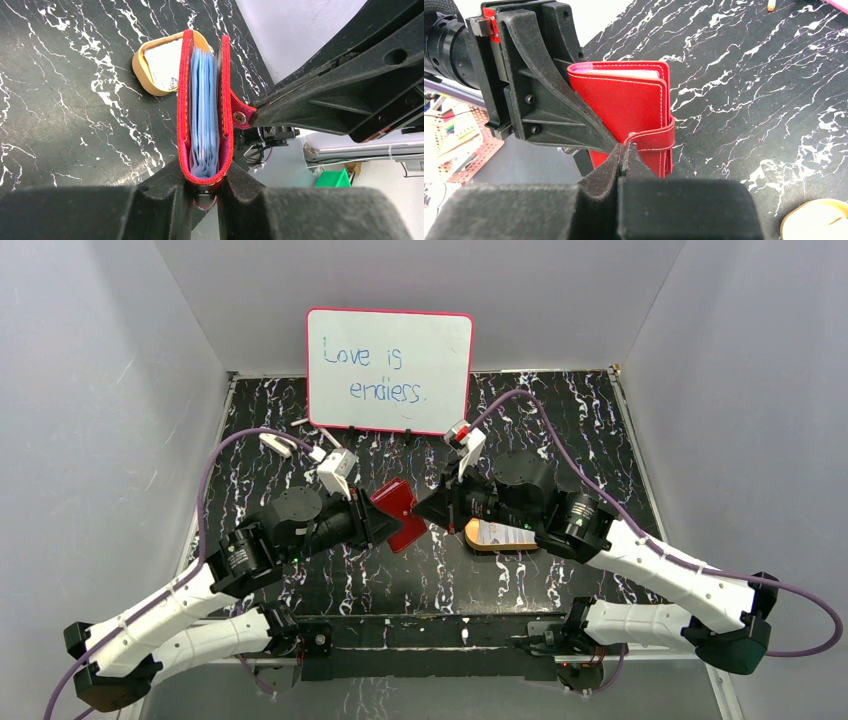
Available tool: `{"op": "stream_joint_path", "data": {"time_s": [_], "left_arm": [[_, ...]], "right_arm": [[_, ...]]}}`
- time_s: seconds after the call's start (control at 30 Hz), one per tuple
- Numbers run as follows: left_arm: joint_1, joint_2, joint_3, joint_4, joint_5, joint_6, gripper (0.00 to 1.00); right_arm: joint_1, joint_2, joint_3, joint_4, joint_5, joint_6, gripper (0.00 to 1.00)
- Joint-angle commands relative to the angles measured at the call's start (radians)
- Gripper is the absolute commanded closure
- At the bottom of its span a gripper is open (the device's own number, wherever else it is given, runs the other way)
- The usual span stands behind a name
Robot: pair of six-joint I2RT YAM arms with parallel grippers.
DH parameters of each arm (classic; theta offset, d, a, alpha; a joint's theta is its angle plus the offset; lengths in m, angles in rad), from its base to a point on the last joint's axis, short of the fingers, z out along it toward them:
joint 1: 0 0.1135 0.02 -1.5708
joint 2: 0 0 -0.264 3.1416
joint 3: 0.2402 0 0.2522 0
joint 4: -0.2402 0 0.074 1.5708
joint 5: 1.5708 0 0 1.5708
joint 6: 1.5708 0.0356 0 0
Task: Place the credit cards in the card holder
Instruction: Close the card holder at the center of the board.
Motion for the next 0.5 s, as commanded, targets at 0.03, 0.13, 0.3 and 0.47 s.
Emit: {"op": "stream_joint_path", "data": {"time_s": [0.03,0.13,0.3,0.47], "left_arm": [[-0.005,0.004,0.049,0.008,-0.005,0.012,1.0],[-0.005,-0.001,0.049,0.014,0.0,0.01,1.0],[-0.006,-0.006,0.052,0.019,0.008,0.01,1.0],[-0.006,-0.015,0.05,0.018,0.006,0.011,1.0]], "right_arm": [[-0.001,0.014,0.038,0.073,-0.035,-0.015,1.0],[-0.001,0.021,0.033,0.082,-0.043,-0.015,1.0],[-0.001,0.045,0.038,0.077,-0.038,-0.011,1.0],[0.0,0.052,0.043,0.065,-0.027,-0.011,1.0]]}}
